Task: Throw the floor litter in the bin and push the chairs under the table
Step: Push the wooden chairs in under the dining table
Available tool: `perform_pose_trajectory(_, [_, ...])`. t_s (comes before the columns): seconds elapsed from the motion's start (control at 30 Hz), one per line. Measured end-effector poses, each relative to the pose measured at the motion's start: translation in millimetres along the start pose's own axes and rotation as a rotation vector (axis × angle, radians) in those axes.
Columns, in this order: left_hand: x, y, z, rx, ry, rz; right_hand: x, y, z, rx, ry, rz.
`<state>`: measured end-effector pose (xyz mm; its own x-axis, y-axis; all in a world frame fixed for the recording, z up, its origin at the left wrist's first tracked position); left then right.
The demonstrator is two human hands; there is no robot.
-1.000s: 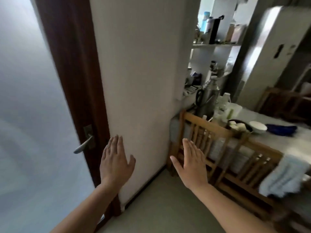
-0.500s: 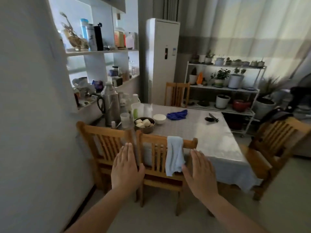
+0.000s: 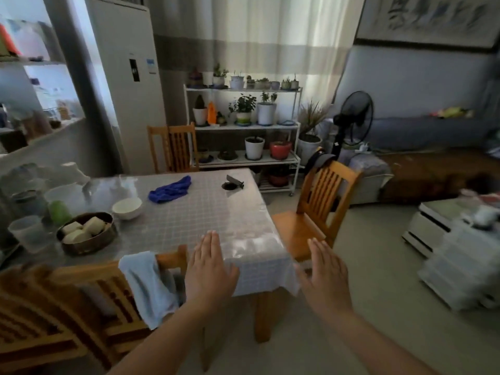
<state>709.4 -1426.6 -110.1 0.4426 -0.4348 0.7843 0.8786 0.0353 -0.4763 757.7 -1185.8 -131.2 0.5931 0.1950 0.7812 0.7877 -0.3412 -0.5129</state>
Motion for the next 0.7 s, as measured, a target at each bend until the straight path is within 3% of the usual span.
perform_pose_trajectory(0.3, [-143,-132,105,-0.177,0.075,-0.09,-32,-117,105,-0.209,0.09,0.03])
perform_pose_trajectory(0.7, [-317,-211,317,-0.348,0.141,-0.191,-54,-254,298,-0.252,0.146,0.049])
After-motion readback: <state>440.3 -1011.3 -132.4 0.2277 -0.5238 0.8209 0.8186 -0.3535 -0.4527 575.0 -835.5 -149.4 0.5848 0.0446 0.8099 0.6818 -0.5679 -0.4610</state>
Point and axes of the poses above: each hand's wrist, its own y-axis away from the middle knuckle, its own x-axis out of the back of the hand, z = x × y, the point moved 9 cm from there along -y, towards the middle knuckle, and after that the axes turned 15 degrees about z, right-handed, at the moved point
